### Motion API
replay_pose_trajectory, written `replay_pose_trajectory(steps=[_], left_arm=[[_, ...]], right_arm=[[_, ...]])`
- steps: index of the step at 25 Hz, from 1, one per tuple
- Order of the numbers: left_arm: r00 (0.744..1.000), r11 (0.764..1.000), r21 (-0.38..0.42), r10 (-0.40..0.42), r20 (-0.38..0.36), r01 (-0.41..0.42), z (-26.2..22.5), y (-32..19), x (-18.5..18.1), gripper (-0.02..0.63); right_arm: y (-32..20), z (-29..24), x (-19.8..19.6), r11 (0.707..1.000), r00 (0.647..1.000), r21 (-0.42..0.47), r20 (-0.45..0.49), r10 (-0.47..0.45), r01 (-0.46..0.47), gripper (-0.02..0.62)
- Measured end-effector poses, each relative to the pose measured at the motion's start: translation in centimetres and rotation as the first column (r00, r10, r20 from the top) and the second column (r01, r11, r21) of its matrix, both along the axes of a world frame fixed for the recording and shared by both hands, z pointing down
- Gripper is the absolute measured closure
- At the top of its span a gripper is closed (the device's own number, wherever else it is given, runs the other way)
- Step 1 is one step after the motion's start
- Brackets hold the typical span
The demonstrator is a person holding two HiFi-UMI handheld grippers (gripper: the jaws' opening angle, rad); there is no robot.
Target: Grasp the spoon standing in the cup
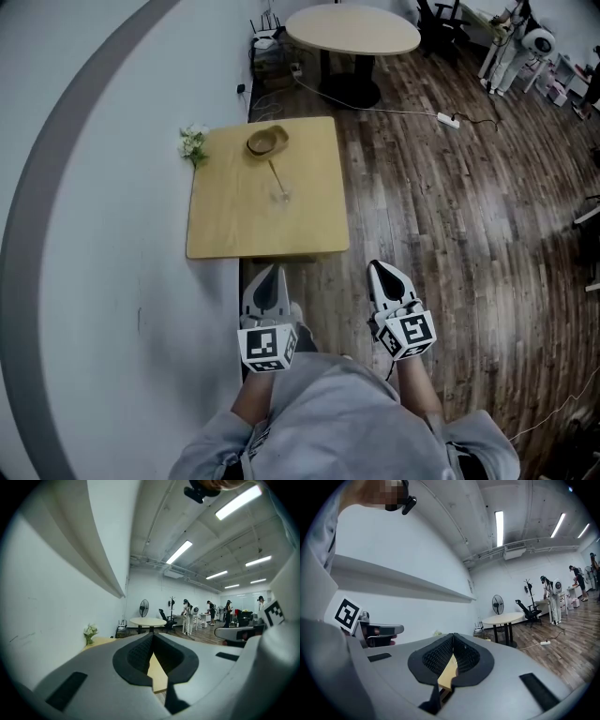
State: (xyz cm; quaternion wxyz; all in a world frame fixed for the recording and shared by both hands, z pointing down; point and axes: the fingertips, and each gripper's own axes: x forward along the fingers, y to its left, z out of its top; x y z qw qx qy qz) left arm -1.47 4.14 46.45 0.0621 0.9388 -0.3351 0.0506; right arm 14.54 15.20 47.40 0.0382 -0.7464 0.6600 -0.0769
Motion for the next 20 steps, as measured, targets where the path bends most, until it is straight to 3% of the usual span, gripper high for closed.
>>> replay_pose_trajectory(steps=[11, 20], left_arm=[[1.000, 1.000, -0.003, 0.006, -0.011, -0.006, -1.1, -13.3, -0.5, 0.604], [1.000, 1.000, 0.008, -0.010, -0.014, 0.010, -1.0, -23.1, -1.6, 0.604]], right_arm=[[-12.6, -2.5, 1.3, 0.999, 0.999, 0.033, -0.025, 0.040, -0.039, 0.595], [-21.8, -1.2, 1.2, 1.000, 0.999, -0.011, -0.035, 0.015, -0.016, 0.595]])
